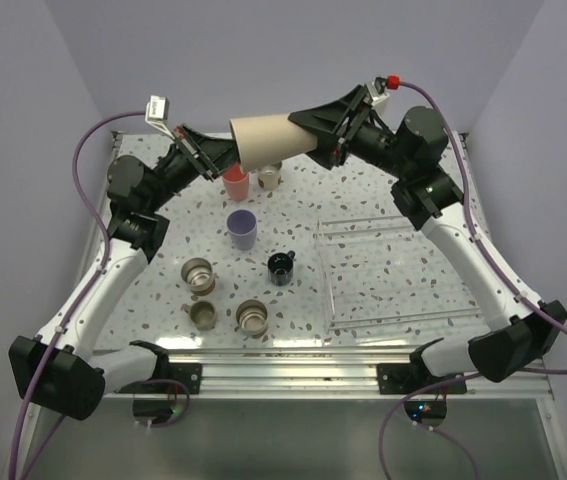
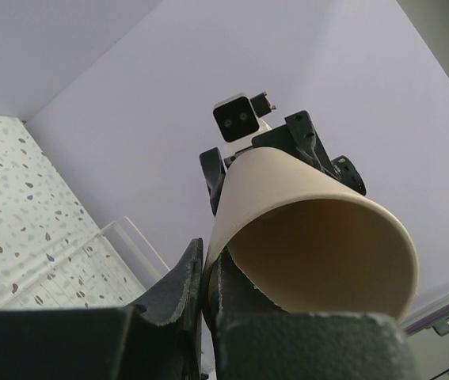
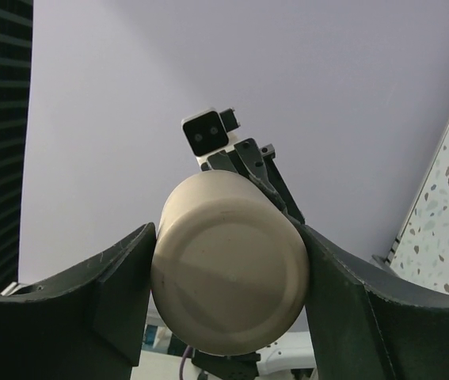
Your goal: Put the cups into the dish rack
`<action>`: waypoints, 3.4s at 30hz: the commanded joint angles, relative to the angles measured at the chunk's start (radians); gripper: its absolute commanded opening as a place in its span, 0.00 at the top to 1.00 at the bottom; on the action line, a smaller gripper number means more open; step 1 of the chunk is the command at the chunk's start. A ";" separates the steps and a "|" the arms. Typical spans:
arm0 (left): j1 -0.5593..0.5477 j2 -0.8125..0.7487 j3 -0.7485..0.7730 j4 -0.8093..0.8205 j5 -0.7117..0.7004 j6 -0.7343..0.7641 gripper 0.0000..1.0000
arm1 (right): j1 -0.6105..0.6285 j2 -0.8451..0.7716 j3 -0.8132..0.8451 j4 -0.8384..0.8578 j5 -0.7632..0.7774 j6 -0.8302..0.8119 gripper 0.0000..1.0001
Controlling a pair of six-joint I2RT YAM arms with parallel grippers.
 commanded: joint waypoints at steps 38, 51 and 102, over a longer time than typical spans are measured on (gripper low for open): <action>-0.002 -0.014 0.252 -1.203 -0.647 0.810 0.27 | -0.168 -0.131 0.198 -1.199 0.583 -0.955 1.00; -0.002 0.161 0.209 -1.115 -0.625 0.825 0.29 | -0.012 -0.003 0.086 -1.127 0.862 -0.949 1.00; -0.002 0.324 0.080 -0.979 -0.550 0.896 0.36 | 0.166 0.087 -0.142 -0.844 1.071 -0.884 0.04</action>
